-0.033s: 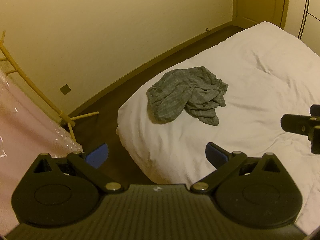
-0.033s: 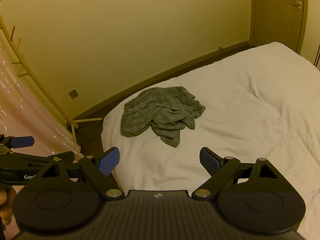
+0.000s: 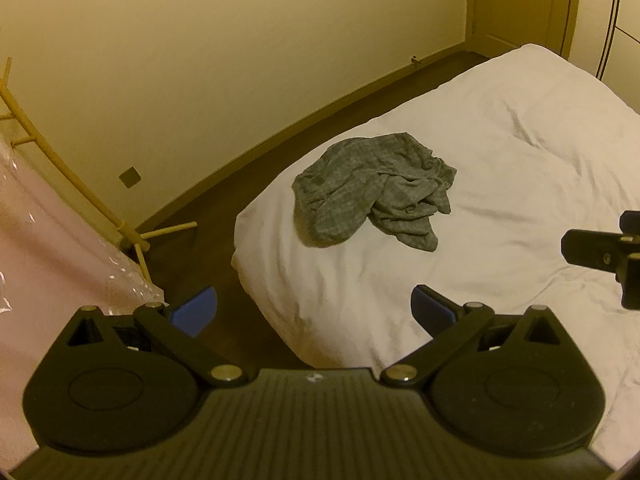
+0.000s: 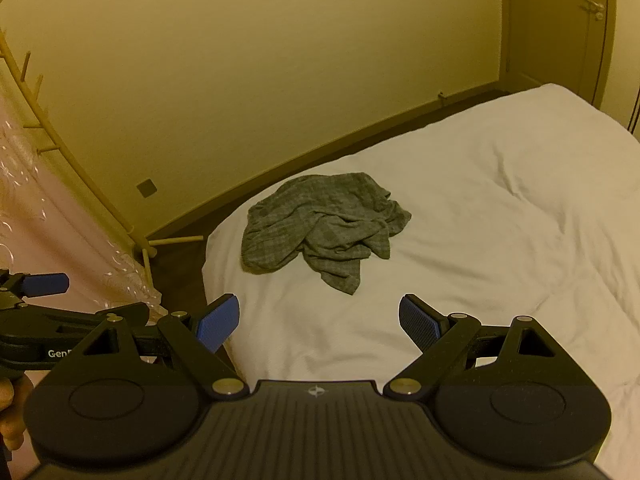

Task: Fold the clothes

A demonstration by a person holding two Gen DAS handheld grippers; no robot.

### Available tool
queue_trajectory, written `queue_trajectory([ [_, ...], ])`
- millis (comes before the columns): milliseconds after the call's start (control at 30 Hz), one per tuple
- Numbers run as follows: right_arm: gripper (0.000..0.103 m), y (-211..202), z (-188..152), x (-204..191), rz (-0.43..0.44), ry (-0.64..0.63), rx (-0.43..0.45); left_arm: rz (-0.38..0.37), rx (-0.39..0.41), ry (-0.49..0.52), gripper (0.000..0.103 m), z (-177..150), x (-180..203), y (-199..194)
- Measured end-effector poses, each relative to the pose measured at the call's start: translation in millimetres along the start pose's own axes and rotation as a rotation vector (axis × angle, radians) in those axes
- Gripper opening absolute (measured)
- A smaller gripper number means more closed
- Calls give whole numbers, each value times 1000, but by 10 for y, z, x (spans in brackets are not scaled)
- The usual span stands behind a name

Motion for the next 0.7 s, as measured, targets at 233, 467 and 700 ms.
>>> queue_trajectory([
  [233,89,-33,24,-33,0,0,-1,-11,7,-8,102,14,6,-5],
  [467,89,7,93,-27,-21,-18,-10,-40,-5,-32,102,49,-33,29],
  [700,89,65,135,14,-40,-24,-34,-55,-9,-31,102,1,-2,41],
])
Point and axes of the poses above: each gripper's, at about its wrist camera, not at the fingertips, and y roughly the way its jaws point, x to its right, z to its top, the point moved 8 cm from there along y, roughly the way its jaws point, and after that the axes turned 10 degrees about -x, right-handed, at the moved point
